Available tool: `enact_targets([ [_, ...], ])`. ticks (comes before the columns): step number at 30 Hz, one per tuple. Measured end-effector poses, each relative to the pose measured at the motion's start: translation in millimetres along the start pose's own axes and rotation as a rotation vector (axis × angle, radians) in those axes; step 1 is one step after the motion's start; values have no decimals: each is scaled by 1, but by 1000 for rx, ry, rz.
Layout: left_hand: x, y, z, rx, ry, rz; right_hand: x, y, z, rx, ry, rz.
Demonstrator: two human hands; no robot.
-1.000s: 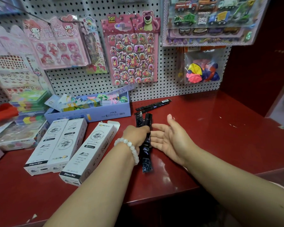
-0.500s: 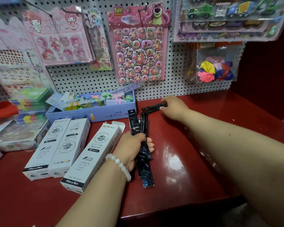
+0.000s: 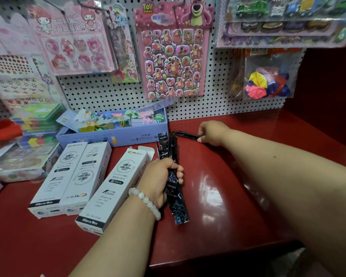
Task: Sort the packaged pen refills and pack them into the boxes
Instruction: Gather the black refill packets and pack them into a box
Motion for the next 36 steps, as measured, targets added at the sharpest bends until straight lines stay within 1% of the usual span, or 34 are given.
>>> enact_targets([
  [2, -1, -1, 0, 11, -22, 11, 1, -9, 1, 16, -12, 0],
  [5, -2, -2, 1, 23, -47, 31, 0, -29, -4, -7, -144, 79],
  [7, -2, -3, 2, 36, -85, 42, -3, -46, -6, -29, -168, 111],
  [9, -2, -4, 3, 46, -117, 51, -2, -67, -3, -24, -134, 74],
  [12, -2, -4, 4, 53, -120, 63, -1, -95, 9, 53, 1, 13],
  [16, -3, -4, 4, 61, -101, 78, 7, -119, 23, 151, 152, 21],
  [18, -3, -4, 4, 66, -93, 75, 12, -123, 25, 175, 182, 28],
  [22, -3, -6, 5, 83, -55, 67, 19, -132, 21, 204, 179, -95],
  [25, -2, -8, 8, 96, -42, 59, 18, -137, 22, 209, 250, -153],
  [26, -2, -8, 9, 103, -37, 56, 19, -136, 24, 222, 329, -166],
  [27, -2, -8, 10, 111, -34, 52, 19, -136, 26, 233, 472, -181],
  [30, 0, -7, 11, 128, -18, 36, 19, -135, 22, 216, 1053, -262],
  [31, 2, -7, 11, 126, -19, 22, 19, -136, 18, 191, 1170, -297],
  [32, 7, -8, 10, 122, -25, -6, 20, -139, 11, 167, 1237, -329],
  [34, 20, -14, 8, 91, -49, -85, 21, -146, -6, 107, 1291, -360],
  [36, 35, -22, 7, 56, -132, -169, 21, -151, -19, 53, 1330, -326],
])
Point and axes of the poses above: each hand's wrist, its own y-axis towards the middle knuckle, its own x-axis out of the palm, z = x × y, the point moved 9 cm from there along y, towards the middle knuckle, and after that the axes turned 10 degrees about x, right-handed, at the moved point
